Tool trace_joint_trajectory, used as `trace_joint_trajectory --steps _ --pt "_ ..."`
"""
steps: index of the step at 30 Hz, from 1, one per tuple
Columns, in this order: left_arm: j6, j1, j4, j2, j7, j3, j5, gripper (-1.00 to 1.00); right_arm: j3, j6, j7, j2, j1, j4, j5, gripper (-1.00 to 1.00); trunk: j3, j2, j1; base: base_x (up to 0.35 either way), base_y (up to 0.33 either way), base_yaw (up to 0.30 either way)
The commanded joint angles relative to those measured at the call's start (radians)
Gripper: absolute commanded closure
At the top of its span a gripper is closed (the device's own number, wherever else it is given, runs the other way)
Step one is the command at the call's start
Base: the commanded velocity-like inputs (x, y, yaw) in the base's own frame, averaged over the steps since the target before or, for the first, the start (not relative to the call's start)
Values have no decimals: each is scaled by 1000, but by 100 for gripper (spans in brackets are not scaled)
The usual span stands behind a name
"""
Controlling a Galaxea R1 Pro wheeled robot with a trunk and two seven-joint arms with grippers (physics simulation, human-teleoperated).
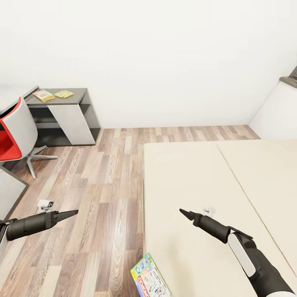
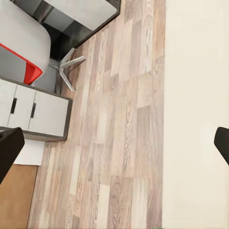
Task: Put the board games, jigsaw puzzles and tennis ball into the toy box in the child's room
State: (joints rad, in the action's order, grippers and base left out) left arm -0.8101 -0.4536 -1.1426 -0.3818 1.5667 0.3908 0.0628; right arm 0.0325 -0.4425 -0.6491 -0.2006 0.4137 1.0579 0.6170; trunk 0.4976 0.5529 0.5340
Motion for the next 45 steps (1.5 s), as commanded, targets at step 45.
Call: trace_joint_trajectory --steps 45 --pt "-11 0 0 -3 4 0 0 -100 1 -8 3 -2 0 1 10 -100 -74 1 0 0 0 0"
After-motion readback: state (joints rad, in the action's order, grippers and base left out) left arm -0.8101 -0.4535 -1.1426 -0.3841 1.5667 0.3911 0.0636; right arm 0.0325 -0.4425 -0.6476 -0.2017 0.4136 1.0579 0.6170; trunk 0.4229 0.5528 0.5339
